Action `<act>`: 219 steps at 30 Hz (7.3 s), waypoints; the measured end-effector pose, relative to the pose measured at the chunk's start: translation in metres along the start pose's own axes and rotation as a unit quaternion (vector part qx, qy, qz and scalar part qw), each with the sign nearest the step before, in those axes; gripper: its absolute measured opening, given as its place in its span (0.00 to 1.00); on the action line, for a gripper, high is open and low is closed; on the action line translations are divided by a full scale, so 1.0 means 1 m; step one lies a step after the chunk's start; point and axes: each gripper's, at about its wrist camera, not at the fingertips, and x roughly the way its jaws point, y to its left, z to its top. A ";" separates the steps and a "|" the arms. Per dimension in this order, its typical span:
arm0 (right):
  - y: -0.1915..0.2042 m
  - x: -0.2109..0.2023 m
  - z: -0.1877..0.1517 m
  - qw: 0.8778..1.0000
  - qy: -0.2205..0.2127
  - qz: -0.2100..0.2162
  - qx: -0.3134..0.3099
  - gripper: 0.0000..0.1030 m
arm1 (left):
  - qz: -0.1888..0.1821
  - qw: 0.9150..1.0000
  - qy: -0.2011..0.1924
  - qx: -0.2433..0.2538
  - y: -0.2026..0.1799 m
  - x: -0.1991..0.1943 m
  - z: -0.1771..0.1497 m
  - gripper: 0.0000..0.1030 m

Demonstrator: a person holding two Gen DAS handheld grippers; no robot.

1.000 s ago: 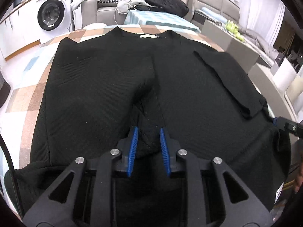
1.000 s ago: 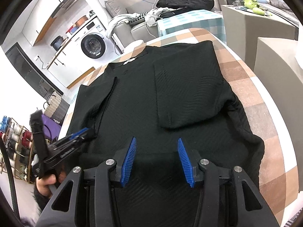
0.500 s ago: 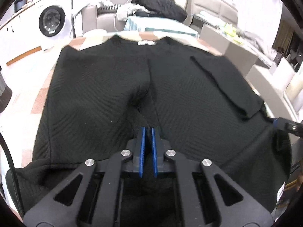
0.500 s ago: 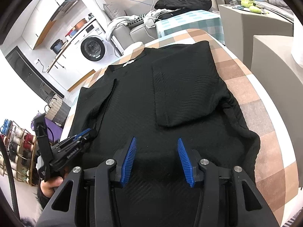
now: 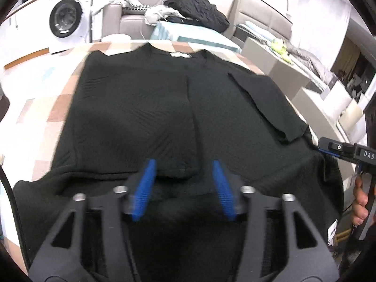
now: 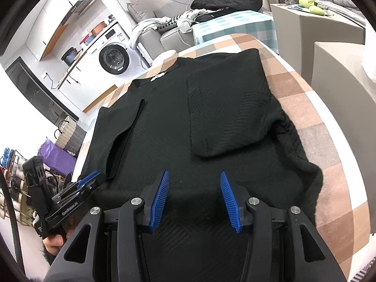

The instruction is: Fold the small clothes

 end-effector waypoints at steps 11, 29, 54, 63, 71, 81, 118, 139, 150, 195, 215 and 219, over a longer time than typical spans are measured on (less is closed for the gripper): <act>0.007 0.029 0.019 0.999 0.014 -0.031 -0.029 0.50 | 0.082 0.995 -0.009 -0.063 0.058 -0.012 0.016 0.54; 0.044 0.053 0.014 0.987 0.005 -0.065 -0.148 0.06 | 0.106 0.990 -0.013 -0.092 0.095 -0.017 0.031 0.54; -0.044 0.059 0.059 0.994 0.003 -0.104 -0.020 0.26 | 0.129 0.986 0.031 -0.102 0.117 0.031 0.034 0.11; -0.033 0.079 0.064 0.994 0.012 -0.105 -0.041 0.05 | 0.143 0.985 0.020 -0.098 0.117 0.039 0.048 0.08; -0.029 0.089 0.072 0.994 0.002 -0.109 -0.019 0.05 | 0.145 0.984 0.009 -0.101 0.124 0.047 0.069 0.08; -0.021 0.089 0.065 0.992 -0.010 -0.123 -0.010 0.05 | 0.154 0.983 -0.001 -0.099 0.132 0.057 0.082 0.08; -0.059 -0.109 -0.104 0.995 -0.021 -0.076 -0.054 0.88 | 0.179 0.979 -0.006 -0.093 0.098 -0.127 -0.120 0.80; -0.084 -0.097 -0.144 0.995 -0.006 -0.070 -0.069 0.38 | 0.194 0.977 0.009 -0.087 0.095 -0.122 -0.142 0.41; -0.089 -0.128 -0.122 0.995 -0.095 0.024 -0.021 0.07 | 0.146 0.982 -0.042 -0.109 0.089 -0.151 -0.129 0.05; -0.112 -0.065 -0.036 0.995 -0.072 -0.001 0.076 0.09 | 0.145 0.978 -0.063 -0.136 0.117 -0.124 -0.087 0.28; -0.123 -0.043 -0.041 0.990 -0.054 0.010 0.131 0.52 | 0.102 0.980 -0.018 -0.172 0.132 -0.078 -0.070 0.53; -0.118 -0.036 -0.039 0.992 -0.053 -0.006 0.117 0.33 | 0.081 0.982 -0.015 -0.171 0.132 -0.071 -0.067 0.19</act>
